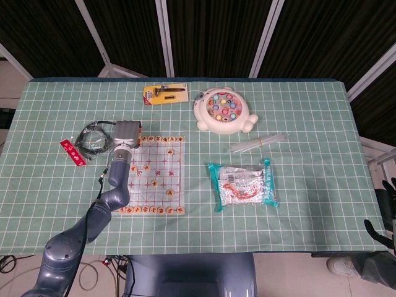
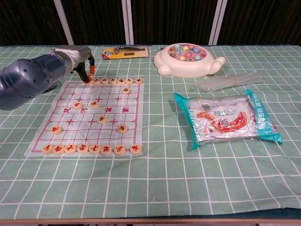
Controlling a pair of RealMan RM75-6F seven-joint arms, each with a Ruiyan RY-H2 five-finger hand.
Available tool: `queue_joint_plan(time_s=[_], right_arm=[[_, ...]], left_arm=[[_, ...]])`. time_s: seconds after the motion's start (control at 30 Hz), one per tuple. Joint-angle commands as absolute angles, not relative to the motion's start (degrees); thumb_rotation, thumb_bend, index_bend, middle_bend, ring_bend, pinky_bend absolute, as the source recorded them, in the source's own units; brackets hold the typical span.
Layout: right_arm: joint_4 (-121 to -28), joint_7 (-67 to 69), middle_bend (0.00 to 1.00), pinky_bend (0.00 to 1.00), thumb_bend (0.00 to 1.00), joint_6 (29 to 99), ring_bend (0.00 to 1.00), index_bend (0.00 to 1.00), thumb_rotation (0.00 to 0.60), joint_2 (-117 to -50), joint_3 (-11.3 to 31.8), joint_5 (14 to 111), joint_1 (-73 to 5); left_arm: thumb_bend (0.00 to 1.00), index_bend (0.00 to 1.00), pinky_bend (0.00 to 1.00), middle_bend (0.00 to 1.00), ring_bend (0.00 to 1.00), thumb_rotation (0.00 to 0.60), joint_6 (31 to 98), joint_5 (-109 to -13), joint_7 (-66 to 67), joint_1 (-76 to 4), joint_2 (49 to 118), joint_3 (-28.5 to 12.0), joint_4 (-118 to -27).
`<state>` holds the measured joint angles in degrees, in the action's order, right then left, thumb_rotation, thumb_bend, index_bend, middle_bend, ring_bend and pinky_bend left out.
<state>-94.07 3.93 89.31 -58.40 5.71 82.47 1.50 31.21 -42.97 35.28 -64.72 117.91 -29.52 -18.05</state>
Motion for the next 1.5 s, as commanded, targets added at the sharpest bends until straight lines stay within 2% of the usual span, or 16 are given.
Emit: queue_joint_plan(time_s=[0.03, 0.57, 0.77, 0.87, 0.97, 1.0, 1.2, 1.3, 1.5], right_arm=[[-94.1, 3.93, 0.0, 0.0, 0.34, 89.3, 0.0, 0.0, 0.6, -58.39, 5.71, 82.45, 1.51], [-94.21, 4.29, 0.0, 0.0, 0.34, 89.77, 0.0, 0.0, 0.6, -58.45, 5.88, 82.7, 1.57], [-94.0, 4.29, 0.0, 0.0, 0.34, 89.71, 0.0, 0.0, 0.6, -58.55, 5.8, 82.81, 1.55], [-93.73, 4.09, 0.0, 0.0, 0.34, 89.83, 0.0, 0.0, 0.6, -58.64, 5.7, 83.11, 1.55], [-93.7, 3.91, 0.0, 0.0, 0.34, 89.66, 0.0, 0.0, 0.6, -58.7, 5.6, 83.16, 1.5], [-93.8, 3.93, 0.0, 0.0, 0.34, 89.59, 0.0, 0.0, 0.6, -58.69, 5.53, 83.19, 1.51], [-93.64, 2.85, 0.0, 0.0, 0.34, 89.56, 0.0, 0.0, 0.6, -58.68, 5.08, 83.92, 1.47], [-93.58, 1.88, 0.0, 0.0, 0.34, 89.11, 0.0, 0.0, 0.6, -58.6, 4.74, 83.98, 1.42], [-92.61, -0.41, 0.0, 0.0, 0.34, 90.16, 0.0, 0.0, 0.6, -58.83, 4.69, 85.18, 1.35]], left_arm=[[0.35, 0.44, 0.97, 0.94, 0.89, 0.6, 31.25, -42.76, 35.34, -64.58, 117.86, -29.56, -18.21], [0.26, 0.33, 0.97, 0.93, 0.88, 0.6, 31.86, -42.13, 35.36, -64.09, 117.17, -29.52, -19.4], [0.23, 0.31, 0.96, 0.9, 0.86, 0.6, 34.45, -42.83, 32.29, -63.18, 114.82, -29.96, -23.38], [0.23, 0.28, 0.88, 0.78, 0.75, 0.6, 37.2, -43.96, 29.88, -61.39, 112.25, -29.81, -28.34], [0.22, 0.18, 0.73, 0.56, 0.57, 0.6, 40.66, -45.27, 27.23, -57.94, 108.28, -29.35, -36.61], [0.22, 0.14, 0.67, 0.48, 0.5, 0.6, 42.16, -45.76, 26.58, -56.48, 106.69, -29.05, -39.99], [0.18, 0.03, 0.38, 0.12, 0.14, 0.6, 54.46, -50.65, 24.54, -44.83, 94.33, -24.96, -65.51], [0.1, 0.0, 0.26, 0.02, 0.05, 0.6, 59.87, -55.03, 24.2, -40.07, 88.85, -21.73, -75.38], [0.03, 0.0, 0.12, 0.0, 0.0, 0.6, 70.07, -63.7, 24.1, -32.05, 81.46, -14.79, -88.58]])
